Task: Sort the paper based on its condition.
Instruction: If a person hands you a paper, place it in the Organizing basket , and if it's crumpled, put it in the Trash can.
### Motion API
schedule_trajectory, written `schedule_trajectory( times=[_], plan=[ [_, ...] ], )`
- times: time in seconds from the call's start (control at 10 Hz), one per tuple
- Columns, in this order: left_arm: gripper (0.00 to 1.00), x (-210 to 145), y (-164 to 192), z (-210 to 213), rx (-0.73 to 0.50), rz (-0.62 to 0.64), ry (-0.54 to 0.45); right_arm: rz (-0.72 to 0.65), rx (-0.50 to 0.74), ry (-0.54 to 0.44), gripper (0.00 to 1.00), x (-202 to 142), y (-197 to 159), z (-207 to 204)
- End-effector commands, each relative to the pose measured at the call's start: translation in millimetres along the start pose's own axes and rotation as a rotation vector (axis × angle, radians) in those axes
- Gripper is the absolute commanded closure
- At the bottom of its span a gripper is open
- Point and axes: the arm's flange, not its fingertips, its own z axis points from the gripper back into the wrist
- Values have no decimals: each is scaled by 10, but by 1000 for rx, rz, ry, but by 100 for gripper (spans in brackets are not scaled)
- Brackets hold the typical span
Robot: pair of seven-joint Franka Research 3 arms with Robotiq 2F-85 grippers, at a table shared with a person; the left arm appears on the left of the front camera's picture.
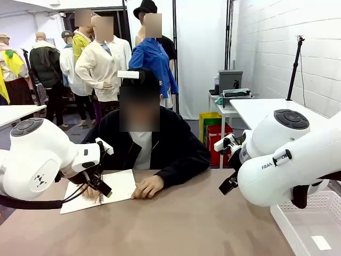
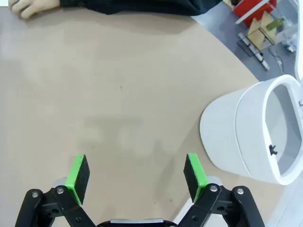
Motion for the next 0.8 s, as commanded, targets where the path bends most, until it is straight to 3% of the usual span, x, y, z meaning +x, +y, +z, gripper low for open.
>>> schedule_trajectory(
  times=[0.0, 0.7],
  plan=[
    [0, 0, 0, 0, 0, 0, 0, 0, 0, 0, 0, 0, 0, 0],
    [0, 0, 0, 0, 0, 0, 0, 0, 0, 0, 0, 0, 0, 0]
  ],
)
